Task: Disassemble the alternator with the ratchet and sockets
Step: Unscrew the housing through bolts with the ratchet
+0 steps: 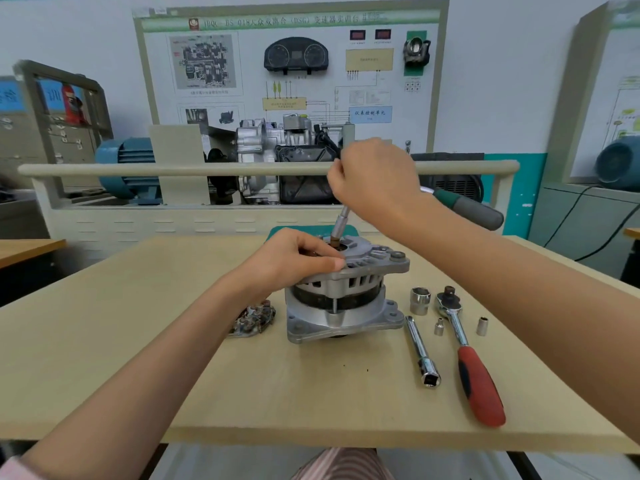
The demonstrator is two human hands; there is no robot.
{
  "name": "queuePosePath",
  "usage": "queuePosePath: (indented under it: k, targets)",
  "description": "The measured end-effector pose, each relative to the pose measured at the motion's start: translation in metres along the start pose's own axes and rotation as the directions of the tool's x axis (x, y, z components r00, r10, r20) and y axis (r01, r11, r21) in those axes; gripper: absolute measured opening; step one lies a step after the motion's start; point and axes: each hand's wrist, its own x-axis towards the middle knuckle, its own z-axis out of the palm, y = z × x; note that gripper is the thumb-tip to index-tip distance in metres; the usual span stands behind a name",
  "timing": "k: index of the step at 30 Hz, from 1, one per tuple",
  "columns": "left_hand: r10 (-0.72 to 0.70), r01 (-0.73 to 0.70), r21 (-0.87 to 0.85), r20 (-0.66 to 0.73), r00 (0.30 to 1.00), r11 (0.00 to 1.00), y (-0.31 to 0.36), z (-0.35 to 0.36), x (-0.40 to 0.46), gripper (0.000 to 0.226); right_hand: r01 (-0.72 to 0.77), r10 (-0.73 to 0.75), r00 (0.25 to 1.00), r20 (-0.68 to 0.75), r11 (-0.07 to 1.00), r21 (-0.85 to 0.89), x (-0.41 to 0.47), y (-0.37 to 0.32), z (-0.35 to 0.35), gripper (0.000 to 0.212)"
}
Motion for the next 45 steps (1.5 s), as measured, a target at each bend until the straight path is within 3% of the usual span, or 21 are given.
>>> queuePosePath:
  k: [8, 12, 18, 28, 33, 35, 37, 40, 45]
  targets:
    - [-0.038, 0.038, -0.030, 0.011, 0.999, 0.999, 0.003, 0.001, 0.005, 0.006, -0.230, 0.232, 0.972, 0.030, 0.926, 0.300, -0.018, 0.029, 0.017, 0.042]
    - [-0.015, 0.015, -0.002, -0.017, 1.000, 1.000, 0.004, 0.001, 0.005, 0.006, -0.357, 0.338, 0.932, 0.126, 0.809, 0.468, -0.031, 0.039, 0.031, 0.043]
    - [-0.034, 0.031, -0.027, -0.096, 0.995, 0.999, 0.007, 0.002, 0.007, 0.018, -0.460, 0.371, 0.886, 0.280, 0.613, 0.643, -0.044, 0.048, 0.054, 0.037]
    - [0.018, -0.049, -0.119, -0.254, 0.967, 0.992, 0.010, -0.011, 0.015, 0.019, -0.343, 0.257, 0.938, 0.235, 0.796, 0.498, -0.045, 0.045, 0.069, 0.038]
    - [-0.112, -0.075, -0.495, -0.336, 0.935, 0.865, 0.005, -0.042, 0.024, 0.018, -0.345, 0.234, 0.934, 0.270, 0.788, 0.510, -0.045, 0.043, 0.068, 0.042]
    - [-0.165, -0.058, -0.559, -0.340, 0.926, 0.827, -0.006, -0.055, 0.021, 0.017, -0.343, 0.229, 0.934, 0.274, 0.788, 0.511, -0.045, 0.044, 0.067, 0.042]
    - [-0.231, 0.021, -0.504, -0.358, 0.905, 0.863, -0.024, -0.064, 0.018, 0.017, -0.342, 0.230, 0.934, 0.272, 0.790, 0.509, -0.045, 0.045, 0.069, 0.042]
    - [-0.293, 0.184, -0.290, -0.400, 0.868, 0.939, -0.057, -0.068, 0.012, 0.016, -0.338, 0.244, 0.939, 0.243, 0.793, 0.507, -0.045, 0.048, 0.073, 0.041]
    - [-0.317, 0.332, -0.038, -0.414, 0.853, 0.943, -0.101, -0.059, 0.008, 0.016, -0.314, 0.238, 0.949, 0.208, 0.778, 0.545, -0.045, 0.053, 0.075, 0.046]
